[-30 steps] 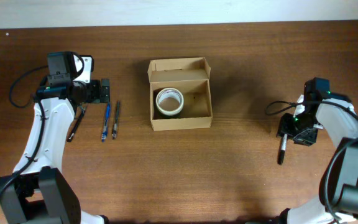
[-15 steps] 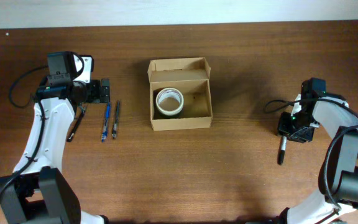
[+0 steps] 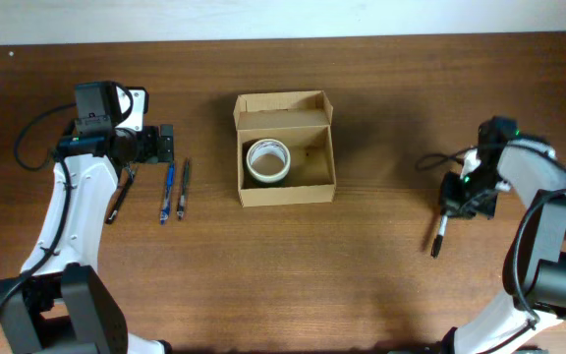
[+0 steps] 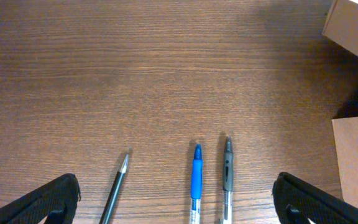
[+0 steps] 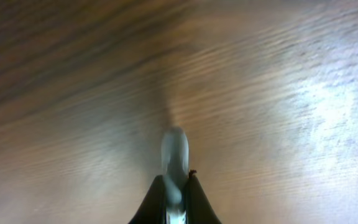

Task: Pack container
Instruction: 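Grasp the black marker on the table with the right gripper, then carry the black marker into the box and release it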

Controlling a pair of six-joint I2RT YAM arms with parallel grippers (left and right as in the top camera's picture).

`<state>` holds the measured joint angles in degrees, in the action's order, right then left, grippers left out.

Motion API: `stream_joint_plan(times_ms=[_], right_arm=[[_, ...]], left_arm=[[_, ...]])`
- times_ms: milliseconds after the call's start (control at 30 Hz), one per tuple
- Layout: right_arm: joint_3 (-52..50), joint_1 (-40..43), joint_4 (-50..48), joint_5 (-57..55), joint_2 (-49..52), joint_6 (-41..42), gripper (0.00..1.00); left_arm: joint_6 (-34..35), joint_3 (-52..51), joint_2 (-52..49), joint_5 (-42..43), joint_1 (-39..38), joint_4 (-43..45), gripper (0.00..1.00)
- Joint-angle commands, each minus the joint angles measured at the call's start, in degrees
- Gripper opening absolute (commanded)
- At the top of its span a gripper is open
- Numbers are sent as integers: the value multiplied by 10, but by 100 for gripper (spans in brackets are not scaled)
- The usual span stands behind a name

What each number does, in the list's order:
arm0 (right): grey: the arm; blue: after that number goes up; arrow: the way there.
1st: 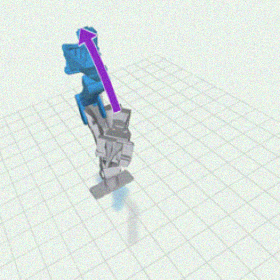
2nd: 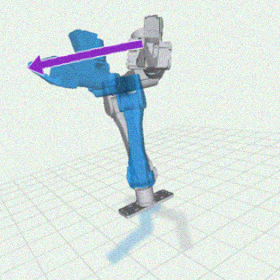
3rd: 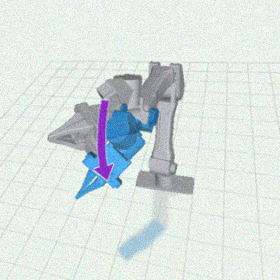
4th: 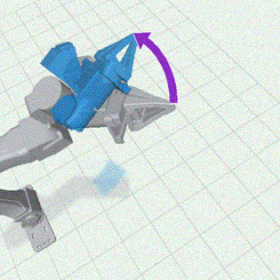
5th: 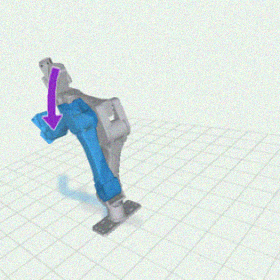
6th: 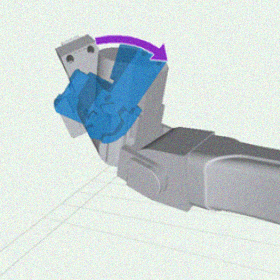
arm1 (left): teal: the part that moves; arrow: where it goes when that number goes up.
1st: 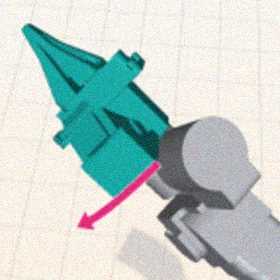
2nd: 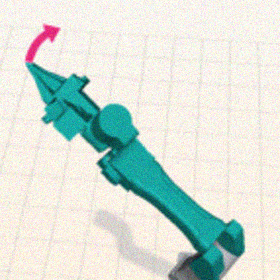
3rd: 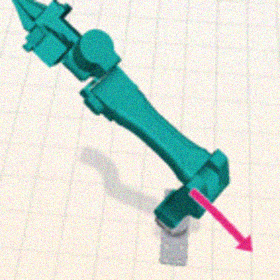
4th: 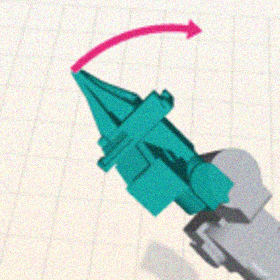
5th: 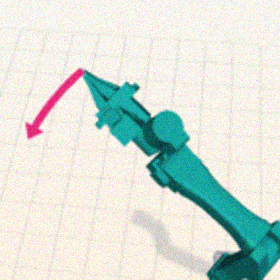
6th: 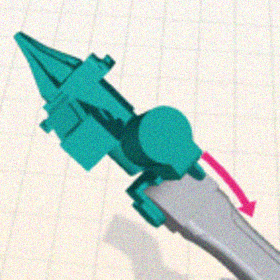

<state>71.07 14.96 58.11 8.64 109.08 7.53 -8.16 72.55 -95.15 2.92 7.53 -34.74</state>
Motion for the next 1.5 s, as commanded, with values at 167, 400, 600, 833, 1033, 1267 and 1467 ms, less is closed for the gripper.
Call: stream_joint_plan(times_ms=[167,400,600,833,1033,1267,1467], right_arm=[[451,-85,202,78,-44,-45,4],[626,-318,247,30,-43,-191,4],[593,-499,256,-21,8,-404,4],[584,-553,225,-21,90,-622,4],[584,-551,177,-21,145,-699,4],[584,-531,168,-20,204,-701,4],[583,-523,193,-14,246,-696,4]], left_arm=[[-10,9,-2,0,2,0,99],[-10,9,-2,0,1,0,99],[-10,9,-2,0,2,0,99],[-10,9,-2,0,2,0,99],[-10,9,-2,0,2,0,99],[-10,9,-2,1,2,0,99],[-10,9,-2,0,2,0,99]])
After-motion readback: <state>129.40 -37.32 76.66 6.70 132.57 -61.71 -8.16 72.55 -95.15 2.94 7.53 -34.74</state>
